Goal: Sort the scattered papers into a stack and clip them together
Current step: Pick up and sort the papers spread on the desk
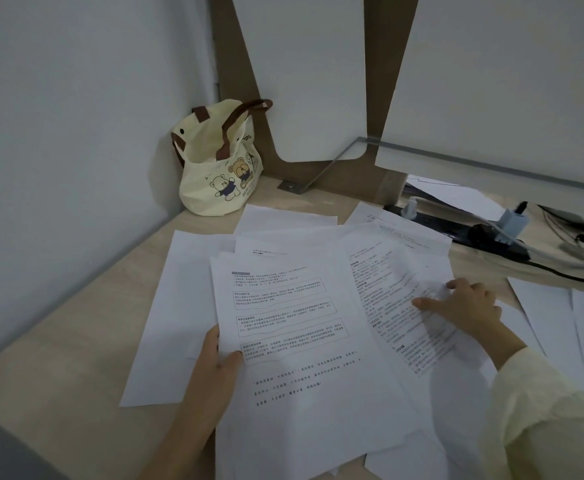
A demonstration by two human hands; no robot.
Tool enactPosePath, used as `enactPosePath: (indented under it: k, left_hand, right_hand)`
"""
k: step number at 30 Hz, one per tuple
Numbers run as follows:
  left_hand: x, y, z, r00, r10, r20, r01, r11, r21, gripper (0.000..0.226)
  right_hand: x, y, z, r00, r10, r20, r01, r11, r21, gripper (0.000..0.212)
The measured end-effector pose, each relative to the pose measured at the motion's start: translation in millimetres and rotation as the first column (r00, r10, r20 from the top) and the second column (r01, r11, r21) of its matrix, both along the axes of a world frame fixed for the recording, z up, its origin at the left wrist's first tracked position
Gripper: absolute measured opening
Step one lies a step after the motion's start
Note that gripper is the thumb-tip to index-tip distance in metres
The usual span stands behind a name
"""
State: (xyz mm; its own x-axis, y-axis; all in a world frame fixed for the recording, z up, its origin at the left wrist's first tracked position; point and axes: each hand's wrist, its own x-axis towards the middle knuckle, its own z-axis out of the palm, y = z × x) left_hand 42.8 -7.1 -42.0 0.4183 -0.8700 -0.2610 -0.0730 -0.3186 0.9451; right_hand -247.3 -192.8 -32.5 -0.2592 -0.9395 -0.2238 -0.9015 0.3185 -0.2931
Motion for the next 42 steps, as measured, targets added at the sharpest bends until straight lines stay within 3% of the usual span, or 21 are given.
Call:
enactPosePath:
  k: [4, 7, 10, 13, 16, 18, 20, 22, 23, 27, 30, 32, 34, 38, 42]
  left_hand:
    - [-3, 1, -1, 1.0, 0.004, 0.028, -0.004, 1.0, -0.016, 0.045]
    - [-6, 2, -6, 0.999, 0.007, 0.052, -0.006, 1.0, -0.02, 0.047]
    - [-6, 1, -8, 0.998, 0.017, 0.063, -0.015, 1.0, -0.018, 0.048]
    - [-10, 0, -7, 0.998, 0.025, 0.053, -0.023, 0.999, -0.043, 0.048]
    - [-18, 5, -7, 1.0, 0.019, 0.022, -0.017, 0.997, -0.079, 0.049]
    - [-24, 8, -9, 1.0, -0.002, -0.009, 0.002, 0.997, -0.08, 0.047]
    - [-29, 11, -11, 0.998, -0.033, -0.048, 0.029, 0.997, -0.073, 0.045]
    - [-33, 11, -10, 0.994, -0.06, -0.09, 0.053, 0.995, -0.079, 0.046]
    - [-34, 10, -10, 0.99, -0.061, -0.124, 0.05, 0.995, -0.083, 0.045]
    - [-38, 9, -5, 0.924, -0.109, -0.367, 0.057, 0.987, -0.149, 0.043]
    - [-46, 12, -3, 0.869, -0.118, -0.48, 0.061, 0.989, -0.133, 0.023]
    - [-49, 10, -4, 0.839, -0.118, -0.531, 0.101, 0.993, -0.061, 0.034]
    - [-52, 8, -4, 0.863, -0.158, -0.479, 0.161, 0.986, -0.035, 0.041]
    - [-59, 8, -10, 0.949, -0.226, -0.219, 0.221, 0.974, -0.046, 0.034]
    - [-58, 11, -1, 0.992, -0.113, -0.063, 0.109, 0.992, -0.067, 0.036]
  right_hand:
    - [3, 8, -4, 1.0, 0.02, 0.02, -0.019, 0.996, -0.085, 0.076]
    - [3, 17, 4, 0.996, 0.036, 0.077, -0.019, 0.977, -0.21, 0.049]
    - [1, 30, 22, 0.996, 0.087, 0.026, -0.068, 0.901, -0.428, 0.015]
    - [1, 47, 48, 0.974, 0.137, 0.179, 0.002, 0.788, -0.616, 0.004]
    - [3, 70, 77, 0.844, 0.205, 0.495, 0.25, 0.666, -0.702, 0.006]
    - [0, 85, 89, 0.737, 0.248, 0.628, 0.39, 0.603, -0.696, 0.005]
    - [-5, 92, 93, 0.623, 0.25, 0.741, 0.442, 0.669, -0.597, 0.004]
    - [-9, 96, 88, 0.517, 0.167, 0.84, 0.409, 0.813, -0.414, 0.009]
    - [-11, 99, 82, 0.513, 0.115, 0.851, 0.371, 0.864, -0.341, 0.012]
    - [-8, 115, 52, 0.724, 0.057, 0.687, 0.214, 0.929, -0.302, 0.02]
    - [-1, 129, 28, 0.801, 0.049, 0.597, 0.132, 0.958, -0.255, 0.02]
    - [1, 135, 11, 0.847, 0.084, 0.525, 0.051, 0.97, -0.238, 0.021]
    - [2, 139, -1, 0.875, 0.135, 0.466, -0.028, 0.973, -0.229, 0.018]
    - [5, 144, -6, 0.863, 0.206, 0.462, -0.125, 0.972, -0.2, 0.007]
    - [-7, 131, -2, 0.823, 0.058, 0.565, 0.103, 0.963, -0.249, 0.031]
